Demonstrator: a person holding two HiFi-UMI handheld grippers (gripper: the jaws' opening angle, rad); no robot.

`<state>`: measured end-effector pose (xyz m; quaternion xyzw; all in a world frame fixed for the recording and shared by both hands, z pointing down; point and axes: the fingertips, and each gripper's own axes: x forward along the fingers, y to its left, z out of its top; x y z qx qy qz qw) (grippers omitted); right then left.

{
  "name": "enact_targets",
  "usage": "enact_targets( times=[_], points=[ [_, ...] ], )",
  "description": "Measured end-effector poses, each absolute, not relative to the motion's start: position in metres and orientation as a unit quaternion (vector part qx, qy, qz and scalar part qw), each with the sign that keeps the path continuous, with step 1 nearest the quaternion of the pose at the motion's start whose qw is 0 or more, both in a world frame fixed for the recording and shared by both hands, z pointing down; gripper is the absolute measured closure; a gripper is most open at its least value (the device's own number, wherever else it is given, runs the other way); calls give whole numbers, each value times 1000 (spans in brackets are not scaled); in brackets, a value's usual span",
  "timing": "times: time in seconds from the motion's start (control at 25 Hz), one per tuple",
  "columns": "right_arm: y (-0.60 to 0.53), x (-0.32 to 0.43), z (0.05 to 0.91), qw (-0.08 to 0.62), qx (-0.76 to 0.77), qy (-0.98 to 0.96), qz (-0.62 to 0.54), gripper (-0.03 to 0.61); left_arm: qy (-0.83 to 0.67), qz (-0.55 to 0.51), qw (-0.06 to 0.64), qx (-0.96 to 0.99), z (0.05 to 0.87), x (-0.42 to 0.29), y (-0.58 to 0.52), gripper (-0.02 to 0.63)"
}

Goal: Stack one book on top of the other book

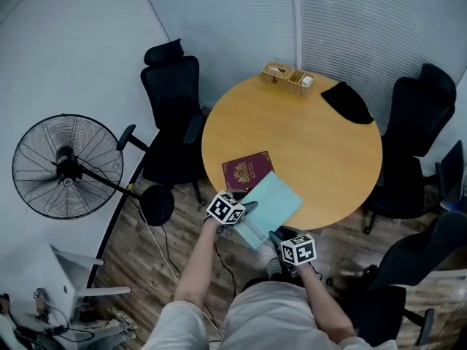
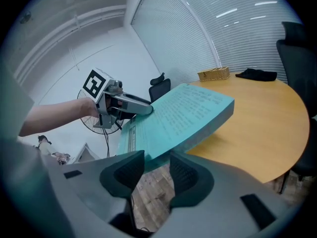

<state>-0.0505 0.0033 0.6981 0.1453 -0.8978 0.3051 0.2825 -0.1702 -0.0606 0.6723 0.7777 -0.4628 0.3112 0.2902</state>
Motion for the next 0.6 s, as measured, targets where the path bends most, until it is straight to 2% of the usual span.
enact_targets(
  times=[0.28, 0.6],
  points=[
    [-14, -67, 694, 266, 163, -893, 324, 413, -461, 318, 265, 785, 663, -184, -80, 405],
    [-54, -105, 698, 277, 134, -886, 347, 413, -458, 336, 266, 779, 663, -218, -124, 405]
  ],
)
